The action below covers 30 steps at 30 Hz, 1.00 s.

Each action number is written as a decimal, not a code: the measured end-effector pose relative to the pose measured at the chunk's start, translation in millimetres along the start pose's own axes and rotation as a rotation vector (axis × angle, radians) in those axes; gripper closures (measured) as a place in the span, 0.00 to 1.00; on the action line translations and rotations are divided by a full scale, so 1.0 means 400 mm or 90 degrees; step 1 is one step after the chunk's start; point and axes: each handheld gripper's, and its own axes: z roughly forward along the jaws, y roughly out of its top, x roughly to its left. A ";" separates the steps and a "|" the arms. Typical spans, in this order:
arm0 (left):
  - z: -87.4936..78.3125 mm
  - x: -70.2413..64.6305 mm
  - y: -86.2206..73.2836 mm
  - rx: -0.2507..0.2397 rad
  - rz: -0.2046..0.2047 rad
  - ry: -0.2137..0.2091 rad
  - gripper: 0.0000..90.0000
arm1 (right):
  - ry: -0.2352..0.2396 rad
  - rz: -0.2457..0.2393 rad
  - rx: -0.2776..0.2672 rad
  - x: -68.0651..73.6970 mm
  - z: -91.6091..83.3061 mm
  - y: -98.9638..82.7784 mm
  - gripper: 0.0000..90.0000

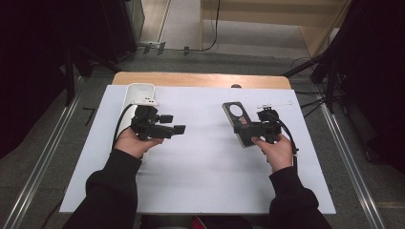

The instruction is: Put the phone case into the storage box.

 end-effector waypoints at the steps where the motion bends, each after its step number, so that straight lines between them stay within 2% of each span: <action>1: 0.005 0.002 0.001 0.002 -0.002 -0.001 0.27 | 0.001 -0.001 0.000 0.001 0.002 0.001 0.12; 4: 0.016 0.005 0.003 0.010 -0.006 0.007 0.27 | 0.001 -0.003 0.002 0.006 0.010 0.002 0.12; 9: 0.027 0.014 0.007 0.005 -0.020 0.011 0.27 | 0.003 -0.009 0.001 0.018 0.022 0.004 0.12; 12: 0.030 0.008 0.006 0.006 -0.007 0.021 0.27 | 0.006 -0.011 0.004 0.024 0.029 0.003 0.12; 20: 0.045 0.002 0.001 0.004 -0.015 0.012 0.27 | 0.010 -0.019 -0.004 0.041 0.044 0.002 0.12; 25: 0.047 -0.006 0.002 -0.006 -0.033 -0.023 0.27 | 0.013 -0.025 -0.013 0.051 0.048 0.001 0.12; 30: 0.050 -0.014 0.001 -0.006 -0.031 -0.018 0.27 | 0.016 -0.030 -0.013 0.061 0.062 -0.003 0.12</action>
